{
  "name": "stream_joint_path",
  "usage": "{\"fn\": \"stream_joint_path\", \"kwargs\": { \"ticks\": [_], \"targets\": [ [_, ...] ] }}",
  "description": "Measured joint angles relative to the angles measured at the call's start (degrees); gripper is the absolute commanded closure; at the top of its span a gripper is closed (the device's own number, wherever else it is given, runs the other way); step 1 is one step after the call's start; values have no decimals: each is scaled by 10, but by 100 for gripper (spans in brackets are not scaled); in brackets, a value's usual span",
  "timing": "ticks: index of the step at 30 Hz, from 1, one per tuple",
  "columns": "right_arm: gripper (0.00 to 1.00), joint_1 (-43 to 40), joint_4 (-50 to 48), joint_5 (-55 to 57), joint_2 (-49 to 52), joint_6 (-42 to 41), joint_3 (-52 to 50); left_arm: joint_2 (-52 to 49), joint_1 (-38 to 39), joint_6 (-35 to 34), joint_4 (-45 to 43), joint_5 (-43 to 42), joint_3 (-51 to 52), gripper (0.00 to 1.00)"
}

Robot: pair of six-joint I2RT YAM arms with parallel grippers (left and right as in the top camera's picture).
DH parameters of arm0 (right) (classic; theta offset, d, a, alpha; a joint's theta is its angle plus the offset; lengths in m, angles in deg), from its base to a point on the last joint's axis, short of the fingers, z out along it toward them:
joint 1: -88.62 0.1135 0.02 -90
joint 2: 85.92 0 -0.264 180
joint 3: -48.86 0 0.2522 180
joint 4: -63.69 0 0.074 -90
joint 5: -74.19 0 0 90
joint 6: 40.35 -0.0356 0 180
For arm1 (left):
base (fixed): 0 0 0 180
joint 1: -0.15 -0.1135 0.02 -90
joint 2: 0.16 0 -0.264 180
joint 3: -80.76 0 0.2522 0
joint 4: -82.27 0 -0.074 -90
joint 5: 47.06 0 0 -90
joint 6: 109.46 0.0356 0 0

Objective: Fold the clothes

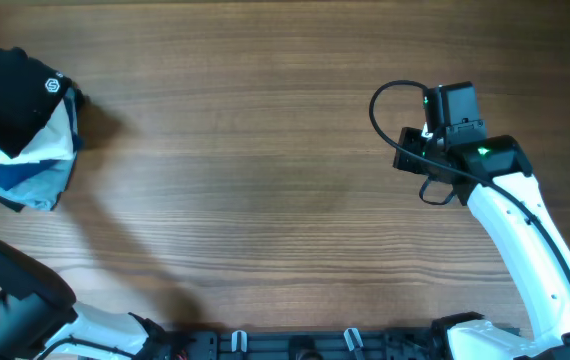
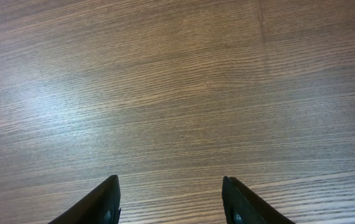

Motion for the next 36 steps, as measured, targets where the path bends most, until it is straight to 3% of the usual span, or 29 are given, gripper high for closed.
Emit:
{"fn": "stream_joint_path", "kwargs": {
  "ticks": [6,13,16,21,22,27,30,33,36],
  "targets": [
    [45,0,2,0,0,0,0,-8,-30,1,-6,17,0,0],
    [34,0,-5,0,0,-1,0,34,-15,14,-10,20,0,0],
    [25,0,-19,-9,0,-2,0,61,33,42,21,39,-1,0],
    [8,0,-72,-38,5,-2,0,64,187,101,96,63,-2,0],
    [0,0,-94,-47,12,-1,0,64,216,106,113,67,-2,0],
    [0,0,-207,-85,63,11,0,64,385,122,285,70,-4,0],
    [0,0,-184,-94,64,16,1,64,456,113,455,72,-2,0],
    [0,0,-129,-98,46,-2,1,64,478,66,588,103,-2,0],
    [0,0,-103,-99,1,-19,1,66,479,38,612,126,-2,0]
  ]
}}
